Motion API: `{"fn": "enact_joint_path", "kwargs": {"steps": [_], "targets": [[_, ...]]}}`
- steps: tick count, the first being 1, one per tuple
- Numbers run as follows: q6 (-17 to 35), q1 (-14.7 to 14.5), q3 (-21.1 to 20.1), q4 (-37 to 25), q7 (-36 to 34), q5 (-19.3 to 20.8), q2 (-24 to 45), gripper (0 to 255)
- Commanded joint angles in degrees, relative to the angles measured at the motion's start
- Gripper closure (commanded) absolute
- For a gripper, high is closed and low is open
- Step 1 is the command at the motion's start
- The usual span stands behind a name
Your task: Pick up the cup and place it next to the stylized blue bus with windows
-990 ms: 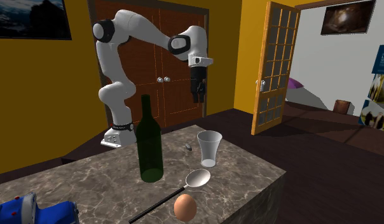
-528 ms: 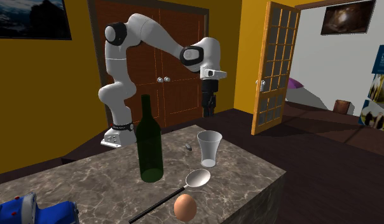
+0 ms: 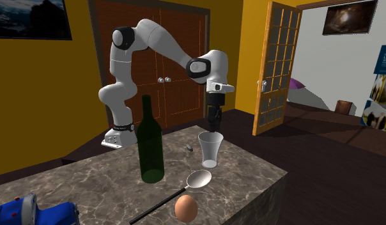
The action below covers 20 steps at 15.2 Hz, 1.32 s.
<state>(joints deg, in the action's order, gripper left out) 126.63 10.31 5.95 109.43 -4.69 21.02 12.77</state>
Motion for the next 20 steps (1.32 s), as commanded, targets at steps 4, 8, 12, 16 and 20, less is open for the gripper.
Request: {"fn": "enact_joint_path", "kwargs": {"steps": [4, 8, 12, 16, 20], "targets": [[2.22, 0.38, 0.28, 0.57, -0.22, 0.29, 1.54, 0], [2.22, 0.38, 0.28, 0.57, -0.22, 0.29, 1.54, 0], [2.21, 0.38, 0.28, 0.57, -0.22, 0.29, 1.54, 255], [2.21, 0.38, 0.28, 0.57, -0.22, 0.29, 1.54, 255], [2.22, 0.38, 0.28, 0.57, -0.22, 0.29, 1.54, 255]]}}
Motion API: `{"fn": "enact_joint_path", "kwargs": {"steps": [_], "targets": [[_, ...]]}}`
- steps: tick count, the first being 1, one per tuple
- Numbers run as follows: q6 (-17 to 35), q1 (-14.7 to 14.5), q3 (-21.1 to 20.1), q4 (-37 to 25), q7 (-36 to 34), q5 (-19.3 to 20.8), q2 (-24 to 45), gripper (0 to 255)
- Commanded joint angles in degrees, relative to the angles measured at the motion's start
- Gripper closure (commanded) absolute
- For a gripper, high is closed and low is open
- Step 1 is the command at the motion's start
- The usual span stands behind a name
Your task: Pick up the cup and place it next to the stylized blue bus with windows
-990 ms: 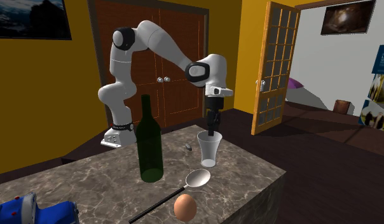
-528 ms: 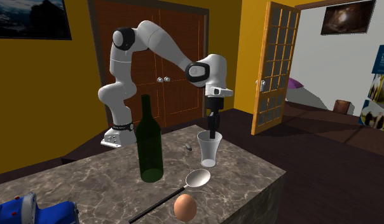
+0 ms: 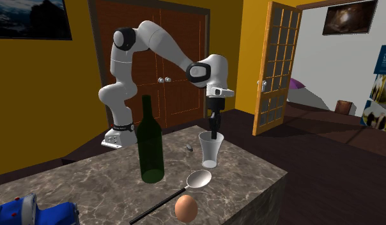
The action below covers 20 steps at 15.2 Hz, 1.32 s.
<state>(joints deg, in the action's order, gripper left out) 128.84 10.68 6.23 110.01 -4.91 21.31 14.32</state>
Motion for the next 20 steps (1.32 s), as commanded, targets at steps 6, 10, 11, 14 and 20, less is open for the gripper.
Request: {"fn": "enact_joint_path", "kwargs": {"steps": [6, 10, 11, 14, 20], "targets": [[-3.85, -0.07, -0.19, -2.06, 1.43, -0.76, -1.97, 255], [-6.47, -0.13, -0.30, -3.68, 2.35, -1.22, -3.08, 255], [-7.13, -0.15, -0.33, -4.12, 2.58, -1.33, -3.33, 255], [-9.14, -0.20, -0.40, -5.52, 3.25, -1.65, -4.01, 255], [-13.21, -0.30, -0.52, -8.69, 4.58, -2.23, -5.09, 255]]}}
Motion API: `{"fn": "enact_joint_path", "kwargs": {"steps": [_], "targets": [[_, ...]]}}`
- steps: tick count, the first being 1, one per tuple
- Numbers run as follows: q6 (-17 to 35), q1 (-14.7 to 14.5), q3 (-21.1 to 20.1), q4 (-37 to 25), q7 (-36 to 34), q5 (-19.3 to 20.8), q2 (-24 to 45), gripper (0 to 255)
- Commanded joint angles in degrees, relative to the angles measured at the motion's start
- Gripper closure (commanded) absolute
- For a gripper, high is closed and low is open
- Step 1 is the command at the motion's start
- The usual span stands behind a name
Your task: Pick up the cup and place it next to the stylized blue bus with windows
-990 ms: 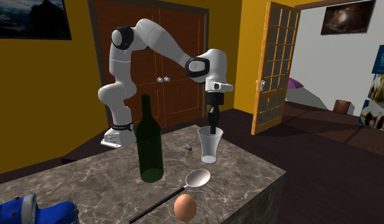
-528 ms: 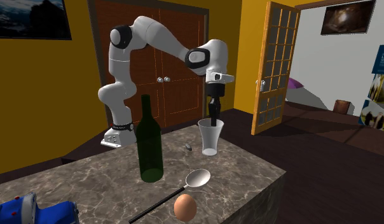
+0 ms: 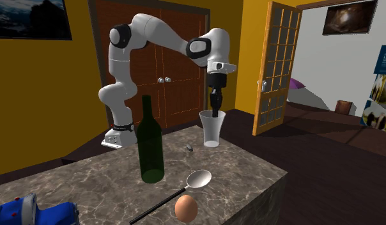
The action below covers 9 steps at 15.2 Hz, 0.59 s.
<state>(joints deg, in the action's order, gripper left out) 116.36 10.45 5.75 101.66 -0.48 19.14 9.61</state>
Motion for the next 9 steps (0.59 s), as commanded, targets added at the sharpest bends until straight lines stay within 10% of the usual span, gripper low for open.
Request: {"fn": "enact_joint_path", "kwargs": {"steps": [1, 9], "targets": [[-1.42, -0.08, -0.06, -0.92, 0.37, -0.15, -0.52, 255], [-7.03, -0.22, -0.19, -6.08, 2.11, -0.80, -1.20, 255]]}}
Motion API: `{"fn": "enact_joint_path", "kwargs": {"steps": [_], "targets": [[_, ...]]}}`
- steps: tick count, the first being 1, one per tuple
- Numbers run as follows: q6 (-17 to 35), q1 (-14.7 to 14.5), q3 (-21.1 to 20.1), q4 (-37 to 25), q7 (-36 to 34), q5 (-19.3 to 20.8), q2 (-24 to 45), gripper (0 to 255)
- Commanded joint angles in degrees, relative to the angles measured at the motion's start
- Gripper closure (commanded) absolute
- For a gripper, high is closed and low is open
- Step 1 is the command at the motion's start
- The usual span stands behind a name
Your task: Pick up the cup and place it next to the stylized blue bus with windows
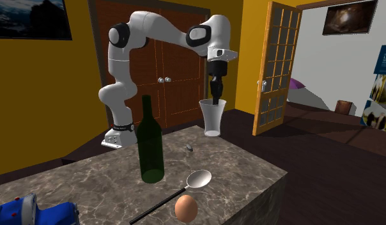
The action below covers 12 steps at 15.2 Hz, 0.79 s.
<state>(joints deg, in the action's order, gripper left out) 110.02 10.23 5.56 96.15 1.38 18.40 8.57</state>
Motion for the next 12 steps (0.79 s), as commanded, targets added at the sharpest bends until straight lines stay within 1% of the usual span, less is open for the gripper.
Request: {"fn": "enact_joint_path", "kwargs": {"steps": [1, 12], "targets": [[-1.41, -0.02, -0.01, -1.28, 0.46, -0.14, -0.19, 255], [-9.60, -0.18, -0.12, -10.38, 2.91, -0.83, 0.40, 255]]}}
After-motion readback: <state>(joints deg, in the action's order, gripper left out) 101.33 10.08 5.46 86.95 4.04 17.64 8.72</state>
